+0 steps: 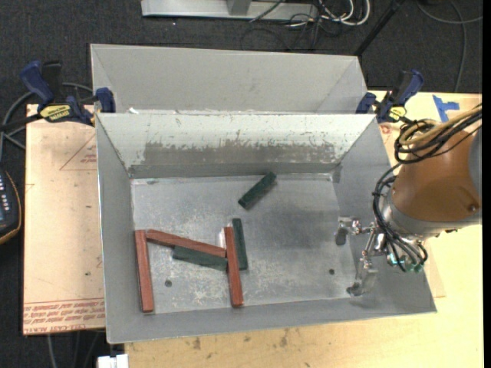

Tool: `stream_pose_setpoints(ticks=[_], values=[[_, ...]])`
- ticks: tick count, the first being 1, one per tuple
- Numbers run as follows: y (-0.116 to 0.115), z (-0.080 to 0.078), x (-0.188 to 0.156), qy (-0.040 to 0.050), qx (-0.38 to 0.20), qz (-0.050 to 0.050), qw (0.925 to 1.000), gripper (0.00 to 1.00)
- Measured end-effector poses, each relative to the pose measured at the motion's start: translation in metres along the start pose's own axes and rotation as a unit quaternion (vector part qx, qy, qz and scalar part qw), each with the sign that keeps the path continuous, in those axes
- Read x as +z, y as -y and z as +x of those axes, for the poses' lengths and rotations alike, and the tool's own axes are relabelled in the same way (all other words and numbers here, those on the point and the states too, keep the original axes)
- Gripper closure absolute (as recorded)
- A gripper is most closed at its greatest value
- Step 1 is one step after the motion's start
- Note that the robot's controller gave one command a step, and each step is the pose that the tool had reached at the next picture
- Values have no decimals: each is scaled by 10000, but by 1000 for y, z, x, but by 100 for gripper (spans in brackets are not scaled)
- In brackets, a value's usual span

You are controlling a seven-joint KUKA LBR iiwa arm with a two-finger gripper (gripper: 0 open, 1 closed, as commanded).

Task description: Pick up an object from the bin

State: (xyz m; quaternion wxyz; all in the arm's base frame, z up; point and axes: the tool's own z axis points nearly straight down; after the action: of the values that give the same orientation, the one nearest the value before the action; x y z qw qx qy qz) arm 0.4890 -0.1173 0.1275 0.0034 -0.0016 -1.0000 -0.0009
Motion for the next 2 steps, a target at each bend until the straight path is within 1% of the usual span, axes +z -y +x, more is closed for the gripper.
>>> stream_pose_setpoints(ticks=[1,2], values=[[-14,-84,58,49,1139,-7,9935,0],[-58,-116,1,87,1250,-14,9921,0]])
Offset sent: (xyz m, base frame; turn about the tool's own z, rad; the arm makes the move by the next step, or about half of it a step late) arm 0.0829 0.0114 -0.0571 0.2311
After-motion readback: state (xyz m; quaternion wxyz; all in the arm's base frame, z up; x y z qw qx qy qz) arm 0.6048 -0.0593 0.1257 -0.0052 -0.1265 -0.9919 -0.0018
